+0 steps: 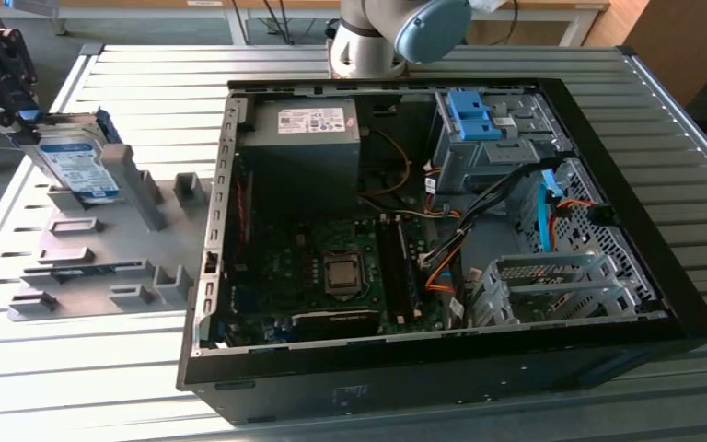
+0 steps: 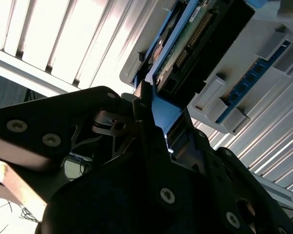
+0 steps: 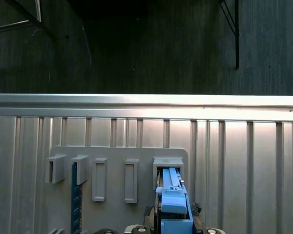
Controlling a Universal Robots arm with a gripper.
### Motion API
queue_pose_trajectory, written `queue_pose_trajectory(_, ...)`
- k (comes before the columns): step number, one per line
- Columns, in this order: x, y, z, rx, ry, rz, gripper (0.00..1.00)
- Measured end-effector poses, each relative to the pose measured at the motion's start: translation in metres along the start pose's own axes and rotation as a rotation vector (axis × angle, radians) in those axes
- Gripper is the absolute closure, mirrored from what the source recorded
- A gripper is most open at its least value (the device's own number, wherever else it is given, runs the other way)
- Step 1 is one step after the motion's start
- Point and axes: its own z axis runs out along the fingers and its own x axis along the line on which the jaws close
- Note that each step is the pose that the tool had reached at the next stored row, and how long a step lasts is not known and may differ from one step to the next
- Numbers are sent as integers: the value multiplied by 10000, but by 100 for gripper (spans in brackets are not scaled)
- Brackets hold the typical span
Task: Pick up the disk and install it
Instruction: 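Pick up the disk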
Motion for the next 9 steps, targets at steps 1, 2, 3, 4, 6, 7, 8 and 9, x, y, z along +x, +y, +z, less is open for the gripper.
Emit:
queue_pose_trajectory(1,0,0,0,0,0,9,64)
queue_pose_trajectory(2,0,0,0,-1,1,44,64)
queue_pose_trajectory(3,0,0,0,-2,1,79,64)
queue_pose_trajectory(4,0,0,0,-4,3,110,64)
queue_pose_trajectory(6,0,0,2,-10,10,350,64)
queue_pose_trajectory(7,1,0,1,-13,14,441,64)
queue_pose_trajectory(8,1,0,1,-13,13,442,64)
queue_pose_trajectory(9,0,0,1,-14,14,444,64)
